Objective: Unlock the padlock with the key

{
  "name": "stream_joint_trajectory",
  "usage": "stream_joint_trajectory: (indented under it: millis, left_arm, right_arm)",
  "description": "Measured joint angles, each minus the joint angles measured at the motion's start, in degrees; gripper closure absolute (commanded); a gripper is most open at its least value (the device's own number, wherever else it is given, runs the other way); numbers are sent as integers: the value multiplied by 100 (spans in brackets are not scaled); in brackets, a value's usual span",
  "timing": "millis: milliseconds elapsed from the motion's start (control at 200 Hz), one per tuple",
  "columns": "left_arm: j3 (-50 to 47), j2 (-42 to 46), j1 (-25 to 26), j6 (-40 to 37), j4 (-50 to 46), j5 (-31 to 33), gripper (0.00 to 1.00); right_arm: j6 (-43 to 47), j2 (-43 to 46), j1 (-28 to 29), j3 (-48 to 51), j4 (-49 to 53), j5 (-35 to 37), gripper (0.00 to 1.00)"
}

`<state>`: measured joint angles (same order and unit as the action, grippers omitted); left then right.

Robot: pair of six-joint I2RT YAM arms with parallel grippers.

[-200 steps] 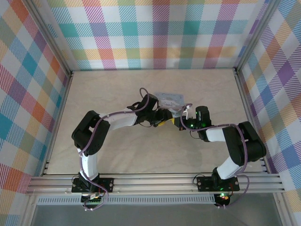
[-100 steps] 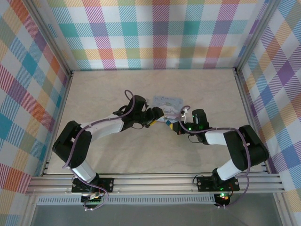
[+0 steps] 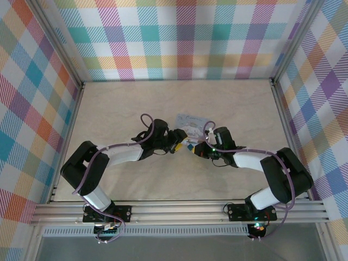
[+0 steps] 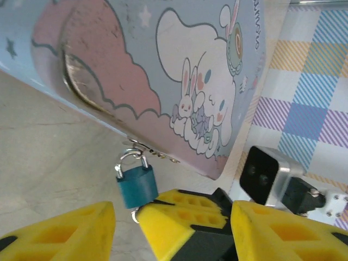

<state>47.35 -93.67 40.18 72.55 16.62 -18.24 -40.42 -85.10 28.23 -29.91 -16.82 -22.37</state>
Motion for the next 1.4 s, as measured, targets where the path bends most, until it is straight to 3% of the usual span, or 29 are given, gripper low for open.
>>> stream_joint_trajectory:
  millis: [435, 900, 1260, 1400]
  left_arm:
    - [-83, -339, 107, 334, 227, 98, 48]
    - [-81, -844, 225, 623, 761, 101, 57]
    - [-59, -1012, 260, 754, 1108, 101, 77]
    - [-50, -1012, 260, 734, 1134, 129, 87]
  right_arm:
    - [-1569, 24, 184, -4, -164, 238, 99]
    - [-2245, 85, 225, 13, -260, 352, 99]
    - [-2647, 85, 262, 109, -455, 396, 97]
    - [-2732, 101, 260, 116, -466, 444, 86]
